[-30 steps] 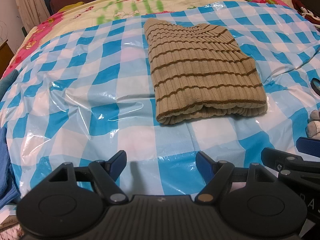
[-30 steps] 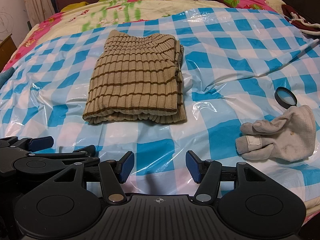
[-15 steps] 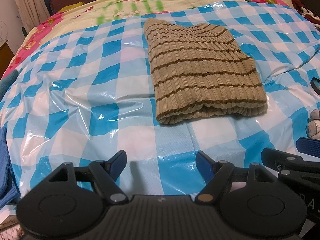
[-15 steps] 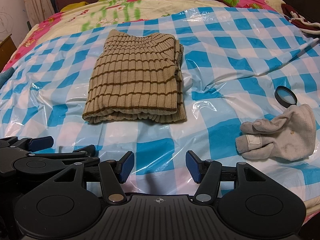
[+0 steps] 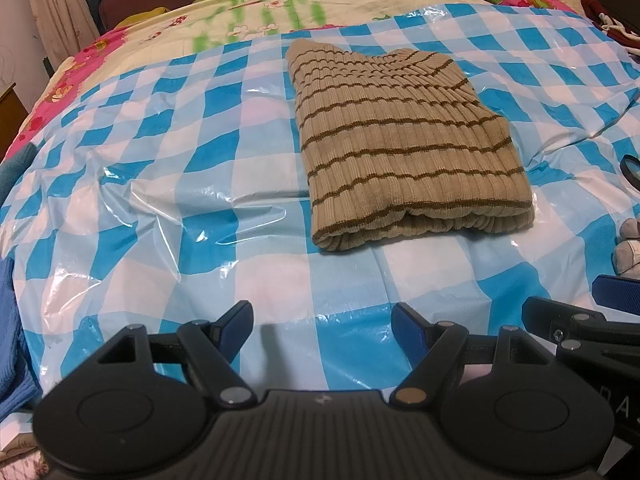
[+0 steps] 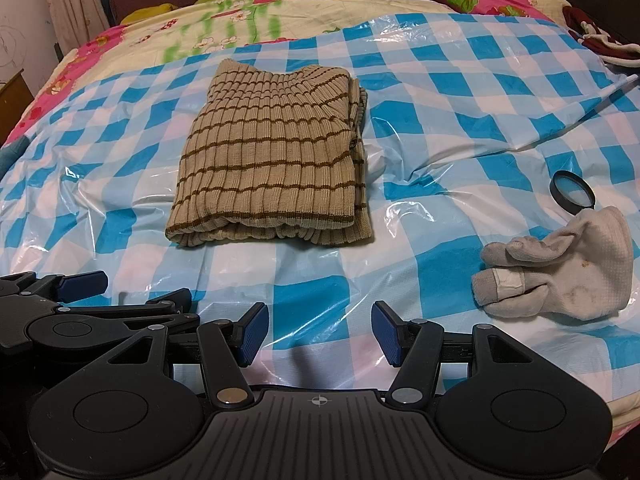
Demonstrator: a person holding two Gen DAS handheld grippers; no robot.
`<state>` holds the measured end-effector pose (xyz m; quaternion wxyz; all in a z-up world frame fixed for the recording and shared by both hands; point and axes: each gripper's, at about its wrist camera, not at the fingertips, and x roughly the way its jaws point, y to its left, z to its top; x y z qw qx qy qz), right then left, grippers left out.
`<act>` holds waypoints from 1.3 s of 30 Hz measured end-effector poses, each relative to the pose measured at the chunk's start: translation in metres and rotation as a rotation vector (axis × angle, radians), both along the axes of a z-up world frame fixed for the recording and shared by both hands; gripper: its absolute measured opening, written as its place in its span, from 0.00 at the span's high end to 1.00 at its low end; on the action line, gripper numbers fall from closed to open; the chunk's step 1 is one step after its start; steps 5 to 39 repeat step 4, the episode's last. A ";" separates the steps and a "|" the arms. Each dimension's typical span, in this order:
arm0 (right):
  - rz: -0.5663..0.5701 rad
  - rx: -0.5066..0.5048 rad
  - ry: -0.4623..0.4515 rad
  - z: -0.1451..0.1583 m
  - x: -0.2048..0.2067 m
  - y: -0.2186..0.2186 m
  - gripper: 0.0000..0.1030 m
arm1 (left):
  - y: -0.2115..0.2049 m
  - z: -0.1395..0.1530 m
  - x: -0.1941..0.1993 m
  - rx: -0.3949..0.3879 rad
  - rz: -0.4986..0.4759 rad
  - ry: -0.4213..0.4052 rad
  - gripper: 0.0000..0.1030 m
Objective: Fold small clothes
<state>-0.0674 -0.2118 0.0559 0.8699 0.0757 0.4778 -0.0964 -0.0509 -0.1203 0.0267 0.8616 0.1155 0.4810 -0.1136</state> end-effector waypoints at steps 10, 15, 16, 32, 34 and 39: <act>0.000 0.000 -0.001 0.000 0.000 0.000 0.45 | 0.000 0.000 0.000 0.000 0.000 -0.001 0.23; 0.000 0.000 -0.001 0.000 0.000 0.000 0.45 | 0.000 0.000 0.000 0.000 0.000 -0.001 0.23; 0.000 0.000 -0.001 0.000 0.000 0.000 0.45 | 0.000 0.000 0.000 0.000 0.000 -0.001 0.23; 0.000 0.000 -0.001 0.000 0.000 0.000 0.45 | 0.000 0.000 0.000 0.000 0.000 -0.001 0.23; 0.000 0.000 -0.001 0.000 0.000 0.000 0.45 | 0.000 0.000 0.000 0.000 0.000 -0.001 0.23; 0.000 0.000 -0.001 0.000 0.000 0.000 0.45 | 0.000 0.000 0.000 0.000 0.000 -0.001 0.23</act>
